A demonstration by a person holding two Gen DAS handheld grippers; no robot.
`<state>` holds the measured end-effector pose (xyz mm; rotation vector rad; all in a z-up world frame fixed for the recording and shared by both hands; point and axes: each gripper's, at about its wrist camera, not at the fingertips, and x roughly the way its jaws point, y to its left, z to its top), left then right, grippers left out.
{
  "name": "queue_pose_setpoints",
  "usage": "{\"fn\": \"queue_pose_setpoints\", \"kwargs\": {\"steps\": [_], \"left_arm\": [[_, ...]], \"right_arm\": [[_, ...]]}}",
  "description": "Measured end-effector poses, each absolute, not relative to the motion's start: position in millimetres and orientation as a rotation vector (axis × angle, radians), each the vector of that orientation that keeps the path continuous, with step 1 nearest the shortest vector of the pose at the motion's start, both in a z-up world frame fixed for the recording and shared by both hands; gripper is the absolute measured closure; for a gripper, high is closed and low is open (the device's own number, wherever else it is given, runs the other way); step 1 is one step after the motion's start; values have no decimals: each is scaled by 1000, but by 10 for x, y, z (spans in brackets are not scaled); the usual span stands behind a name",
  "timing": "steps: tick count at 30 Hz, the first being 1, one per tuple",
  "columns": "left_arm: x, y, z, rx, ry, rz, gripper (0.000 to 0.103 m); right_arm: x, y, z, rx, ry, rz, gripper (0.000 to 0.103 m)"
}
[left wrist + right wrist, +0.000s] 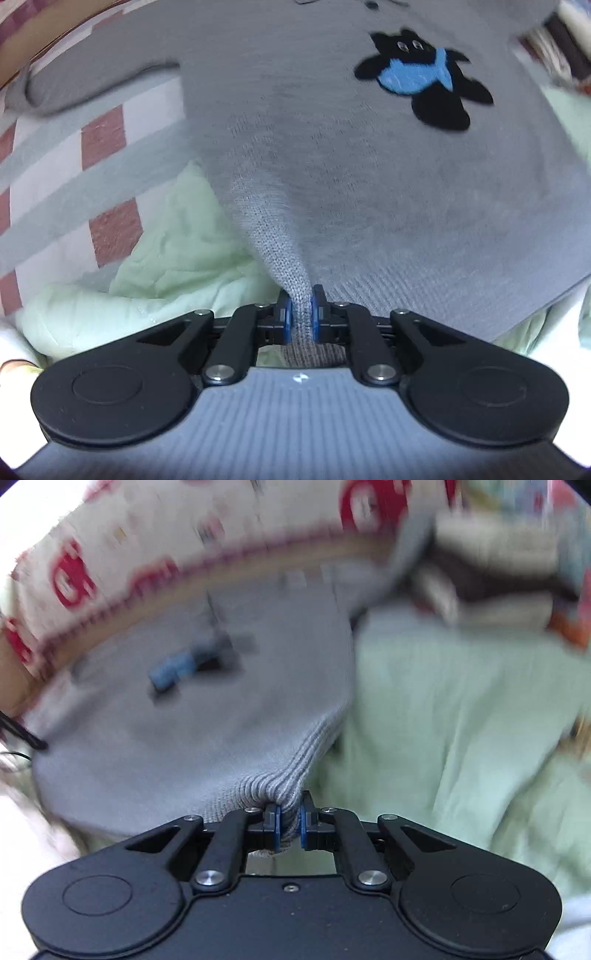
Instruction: Fold clothes
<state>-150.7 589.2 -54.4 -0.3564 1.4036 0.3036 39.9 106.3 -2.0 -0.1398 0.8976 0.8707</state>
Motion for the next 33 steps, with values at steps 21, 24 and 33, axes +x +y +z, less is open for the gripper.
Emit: {"fn": "queue_pose_setpoints", "kwargs": {"steps": [21, 24, 33], "left_arm": [[-1606, 5962, -400, -361, 1307, 392, 57], [-1722, 6122, -262, -455, 1156, 456, 54], [-2038, 6831, -159, -783, 817, 630, 54]], "right_arm": [[344, 1089, -109, -462, 1163, 949, 84], [478, 1099, 156, -257, 1125, 1009, 62], [175, 2697, 118, -337, 864, 1271, 61]]}}
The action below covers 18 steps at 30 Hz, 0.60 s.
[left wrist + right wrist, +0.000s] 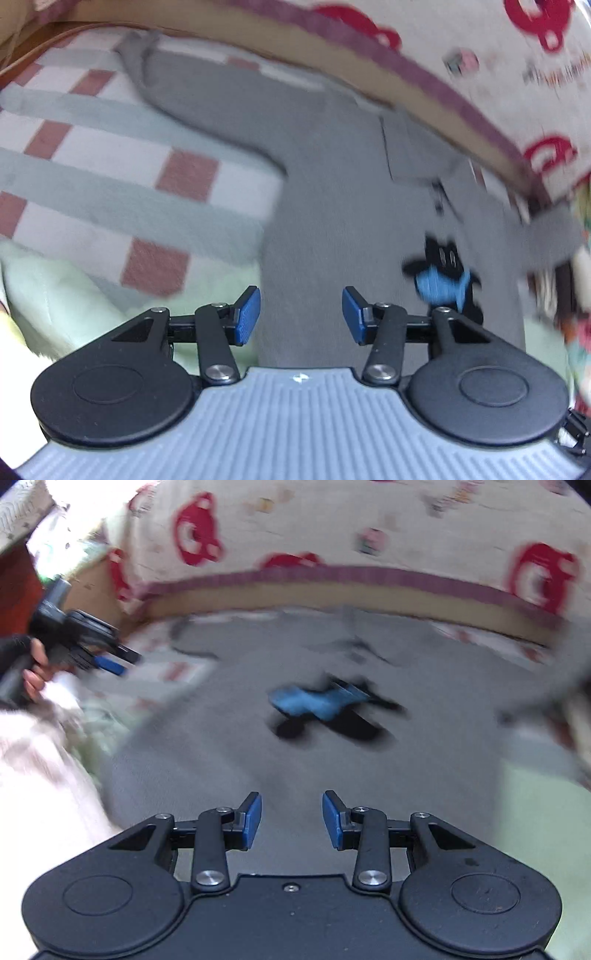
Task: Fold clothes
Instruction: 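Open both grippers and move the left gripper to the remaining sleeve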
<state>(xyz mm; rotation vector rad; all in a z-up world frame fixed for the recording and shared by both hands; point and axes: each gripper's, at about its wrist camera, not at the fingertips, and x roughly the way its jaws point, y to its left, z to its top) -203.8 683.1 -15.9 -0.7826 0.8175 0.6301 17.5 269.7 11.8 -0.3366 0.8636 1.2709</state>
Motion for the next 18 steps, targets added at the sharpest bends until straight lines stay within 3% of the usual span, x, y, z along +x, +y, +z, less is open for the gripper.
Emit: {"fn": "queue_pose_setpoints", "kwargs": {"steps": [1, 4, 10, 16, 18], "left_arm": [[-2039, 6871, -128, -752, 781, 638, 53], [-2033, 7016, -31, -641, 667, 695, 39], [-1940, 7664, -106, -461, 545, 882, 37], [-1809, 8735, -724, -475, 572, 1062, 37], [-1823, 9101, -964, -542, 567, 1087, 37]], "right_arm": [[162, 2926, 169, -287, 871, 1308, 61], [94, 3586, 310, -179, 823, 1399, 60], [35, 4813, -27, -232, 767, 1451, 60], [54, 5697, -579, -367, 741, 1409, 61], [85, 5935, -775, -408, 743, 1387, 65]]}}
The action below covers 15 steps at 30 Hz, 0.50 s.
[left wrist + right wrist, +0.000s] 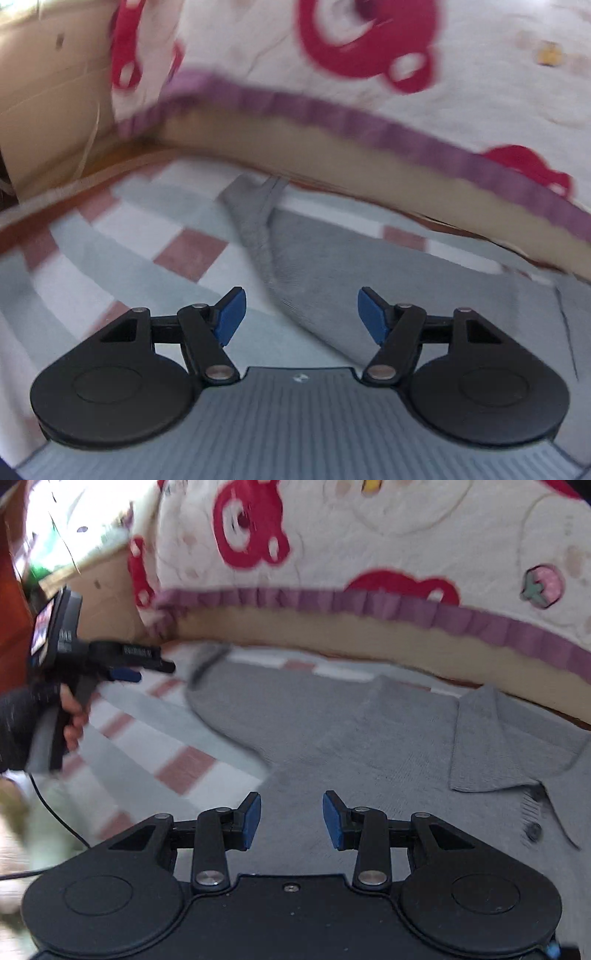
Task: Fold clothes
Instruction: 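Open both grippers and move the left gripper to the remaining sleeve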
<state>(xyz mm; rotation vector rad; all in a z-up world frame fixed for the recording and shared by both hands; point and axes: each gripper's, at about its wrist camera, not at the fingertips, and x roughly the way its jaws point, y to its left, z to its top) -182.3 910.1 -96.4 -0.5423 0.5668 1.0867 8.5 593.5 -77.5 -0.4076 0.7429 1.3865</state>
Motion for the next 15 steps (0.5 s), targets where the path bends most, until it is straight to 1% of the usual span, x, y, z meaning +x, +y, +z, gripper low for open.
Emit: {"fn": "queue_pose_setpoints", "kwargs": {"steps": [5, 12, 15], "left_arm": [[-1934, 9702, -1376, -558, 582, 1159, 37], [-2067, 10049, -1517, -731, 400, 1171, 40], [-1960, 10145, -1601, -717, 455, 1166, 41]], "right_arm": [[213, 6222, -1120, -369, 819, 1311, 66], [324, 6240, -1308, -321, 783, 1248, 65], [366, 6206, -1365, -305, 817, 1259, 65]]}}
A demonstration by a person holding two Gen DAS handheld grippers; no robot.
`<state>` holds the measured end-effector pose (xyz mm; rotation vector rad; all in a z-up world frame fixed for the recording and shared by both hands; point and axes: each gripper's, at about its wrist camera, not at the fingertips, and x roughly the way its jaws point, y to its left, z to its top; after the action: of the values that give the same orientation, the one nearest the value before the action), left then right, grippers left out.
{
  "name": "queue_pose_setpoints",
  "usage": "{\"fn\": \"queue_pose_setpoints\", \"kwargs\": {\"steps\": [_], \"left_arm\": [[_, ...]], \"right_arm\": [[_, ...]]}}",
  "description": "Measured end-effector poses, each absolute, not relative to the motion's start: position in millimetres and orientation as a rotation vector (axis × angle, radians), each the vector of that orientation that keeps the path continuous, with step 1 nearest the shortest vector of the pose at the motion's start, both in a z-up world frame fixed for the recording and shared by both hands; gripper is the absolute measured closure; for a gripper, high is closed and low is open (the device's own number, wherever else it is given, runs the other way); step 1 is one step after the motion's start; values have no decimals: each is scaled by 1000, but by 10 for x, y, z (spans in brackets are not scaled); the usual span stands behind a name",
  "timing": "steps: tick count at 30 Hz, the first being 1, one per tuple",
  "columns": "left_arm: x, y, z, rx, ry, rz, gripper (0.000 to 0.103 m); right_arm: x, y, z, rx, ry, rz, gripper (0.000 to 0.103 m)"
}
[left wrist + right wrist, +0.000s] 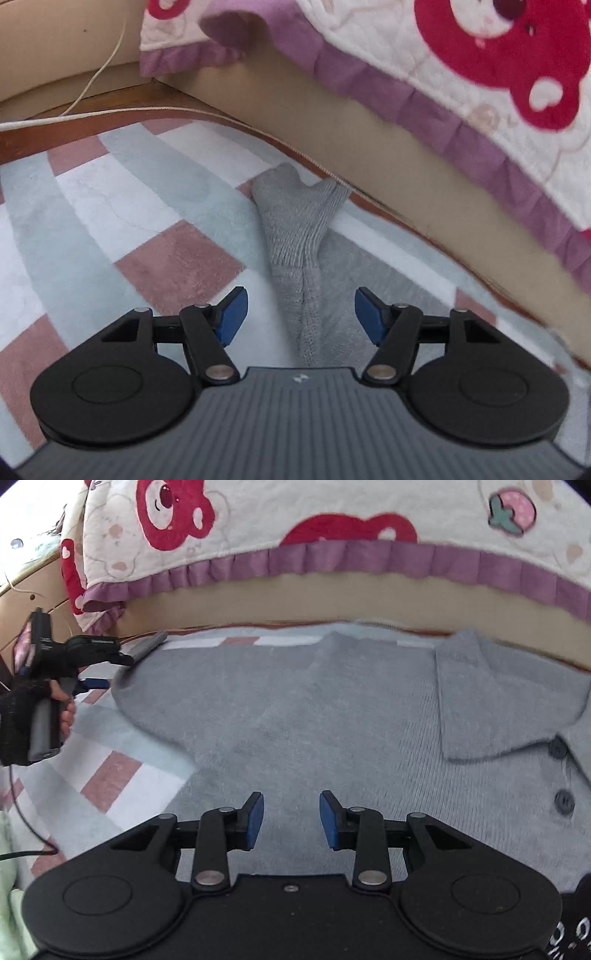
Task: Fold clothes
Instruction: 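Open both grippers and move the left gripper to the remaining sleeve, then grasp the sleeve cuff with the left gripper and fold it over the body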
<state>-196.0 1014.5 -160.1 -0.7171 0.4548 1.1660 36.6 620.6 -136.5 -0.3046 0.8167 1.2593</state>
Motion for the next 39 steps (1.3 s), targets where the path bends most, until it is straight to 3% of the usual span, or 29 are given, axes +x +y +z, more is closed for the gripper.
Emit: {"fn": "queue_pose_setpoints", "kwargs": {"steps": [7, 9, 10, 11, 20, 24, 31, 32, 33, 35, 39], "left_arm": [[-1630, 10033, -1670, -531, 576, 1164, 45], [-1561, 9984, -1603, -482, 590, 1130, 83], [-1527, 9957, -1558, -453, 598, 1111, 93], [-1492, 9931, -1514, -424, 606, 1092, 96], [-1205, 9120, -479, -563, 185, 707, 96], [-796, 8544, -272, -578, 154, 525, 96], [9, 7499, -534, -607, 418, 171, 93], [76, 7365, -675, -615, 487, 143, 87], [119, 7255, -830, -621, 562, 135, 71], [147, 7097, -1103, -542, 706, 170, 54], [-99, 7051, -1368, -404, 813, 239, 54]], "right_arm": [[370, 6066, -1454, -326, 779, 1287, 65], [419, 6045, -1455, -305, 788, 1275, 65], [443, 6039, -1448, -296, 796, 1265, 65], [468, 6032, -1441, -288, 804, 1256, 65], [800, 5743, -1286, -118, 839, 1182, 64], [1096, 5497, -1270, 110, 938, 1147, 68], [1427, 4937, -1208, 295, 971, 1051, 65], [1446, 4854, -1208, 342, 973, 1047, 65], [1463, 4793, -1215, 407, 978, 1054, 65], [1492, 4689, -1229, 520, 986, 1064, 66], [1433, 4800, -1237, 423, 978, 1072, 65]]}}
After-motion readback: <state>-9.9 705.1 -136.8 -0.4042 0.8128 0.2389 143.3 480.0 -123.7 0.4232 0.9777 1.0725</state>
